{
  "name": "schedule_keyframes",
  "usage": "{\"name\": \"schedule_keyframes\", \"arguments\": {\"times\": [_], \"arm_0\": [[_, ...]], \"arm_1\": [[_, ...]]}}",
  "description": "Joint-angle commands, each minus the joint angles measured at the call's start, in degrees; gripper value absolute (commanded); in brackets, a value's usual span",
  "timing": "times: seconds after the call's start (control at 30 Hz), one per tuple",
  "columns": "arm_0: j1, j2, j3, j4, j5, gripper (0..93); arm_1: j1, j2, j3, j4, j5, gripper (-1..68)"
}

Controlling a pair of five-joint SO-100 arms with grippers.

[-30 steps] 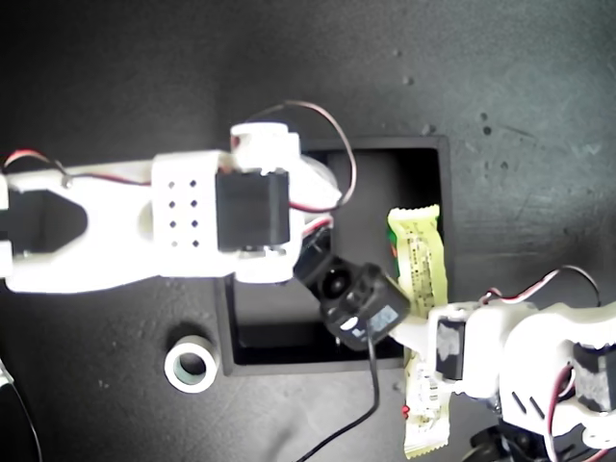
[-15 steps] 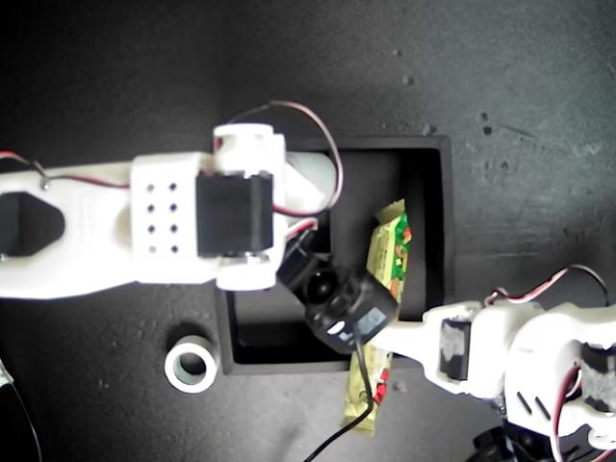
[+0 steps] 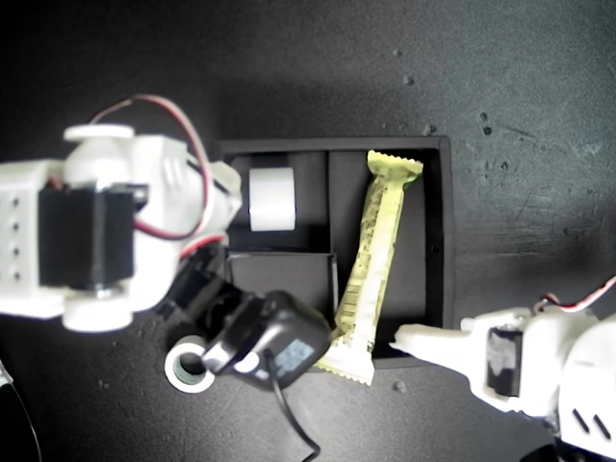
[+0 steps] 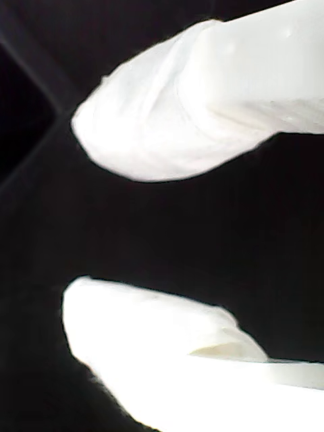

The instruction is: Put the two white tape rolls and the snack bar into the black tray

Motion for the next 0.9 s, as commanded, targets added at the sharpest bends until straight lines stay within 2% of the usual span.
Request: {"name": "schedule_keyframes", "arguments": {"times": [0.0,0.1,0.33,0.5,0.87], "arm_0": [[5.01,5.19,2.64,0.79,-4.83,11.8],[9.58,5.54,8.09,-1.67,-10.2,11.9],[16.52,12.83,28.56,-17.84,-19.78,12.1],[20.48,19.86,42.54,-31.11,-23.38,12.1],[27.77,8.88,39.37,-42.1,-27.25,11.9]], "arm_1": [[-0.44,5.89,7.56,1.32,2.81,19.9],[0.79,6.42,13.71,1.32,6.86,17.8],[4.22,7.47,14.59,1.32,15.12,15.1],[5.01,12.39,15.56,1.32,18.9,14.2],[8.53,28.48,36.21,0.0,31.38,13.2]]}}
